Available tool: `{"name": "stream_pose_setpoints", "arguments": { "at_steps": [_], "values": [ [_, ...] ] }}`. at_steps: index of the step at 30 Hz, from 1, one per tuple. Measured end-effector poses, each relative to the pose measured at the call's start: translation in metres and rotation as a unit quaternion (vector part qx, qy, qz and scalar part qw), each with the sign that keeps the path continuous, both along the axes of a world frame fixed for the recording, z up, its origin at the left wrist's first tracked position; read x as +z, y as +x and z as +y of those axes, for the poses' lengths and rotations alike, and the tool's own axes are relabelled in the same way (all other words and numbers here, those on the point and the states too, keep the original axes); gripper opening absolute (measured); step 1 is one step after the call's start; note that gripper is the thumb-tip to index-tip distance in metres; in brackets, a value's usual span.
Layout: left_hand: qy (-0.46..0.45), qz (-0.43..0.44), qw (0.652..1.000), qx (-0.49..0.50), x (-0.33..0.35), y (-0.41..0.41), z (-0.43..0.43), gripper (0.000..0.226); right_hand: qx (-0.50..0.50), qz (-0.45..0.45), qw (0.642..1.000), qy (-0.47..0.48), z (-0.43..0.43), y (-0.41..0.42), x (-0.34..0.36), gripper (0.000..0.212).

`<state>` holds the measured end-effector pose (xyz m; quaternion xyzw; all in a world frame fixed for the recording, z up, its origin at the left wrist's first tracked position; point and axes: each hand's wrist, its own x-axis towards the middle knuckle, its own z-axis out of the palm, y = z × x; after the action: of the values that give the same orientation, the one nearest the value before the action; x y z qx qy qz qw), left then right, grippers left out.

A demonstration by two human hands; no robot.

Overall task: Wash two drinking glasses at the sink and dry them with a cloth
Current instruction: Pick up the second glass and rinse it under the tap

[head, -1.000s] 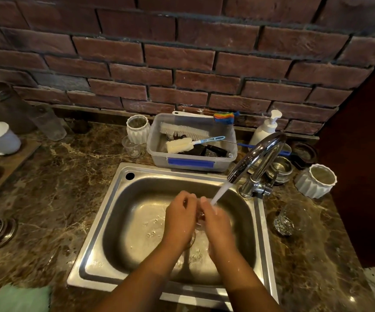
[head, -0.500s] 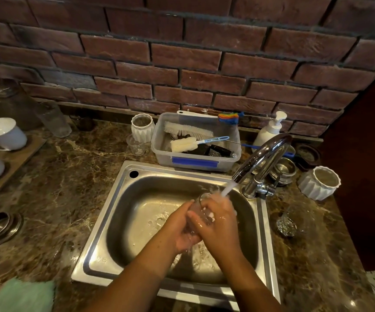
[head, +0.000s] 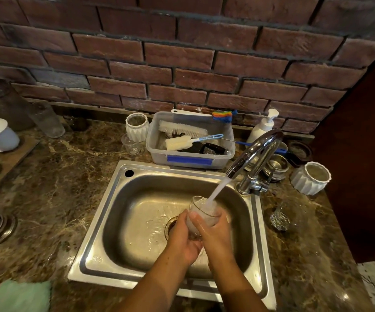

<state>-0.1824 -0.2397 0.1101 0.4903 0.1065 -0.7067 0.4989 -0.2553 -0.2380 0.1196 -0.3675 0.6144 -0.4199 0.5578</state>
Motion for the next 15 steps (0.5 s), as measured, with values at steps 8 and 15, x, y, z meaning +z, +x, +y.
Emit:
{"name": "stream_pose_setpoints", "arguments": {
  "at_steps": [8, 15],
  "values": [
    [-0.056, -0.148, 0.979, -0.127, -0.001, 0.02, -0.017, 0.036, 0.139, 0.084, 0.985, -0.055, -0.023, -0.025, 0.002, 0.082],
    [-0.127, -0.219, 0.958, -0.132, -0.002, 0.026, -0.025, 0.041, 0.2, 0.068, 0.976, -0.055, -0.021, -0.031, -0.004, 0.075]
  ]
}}
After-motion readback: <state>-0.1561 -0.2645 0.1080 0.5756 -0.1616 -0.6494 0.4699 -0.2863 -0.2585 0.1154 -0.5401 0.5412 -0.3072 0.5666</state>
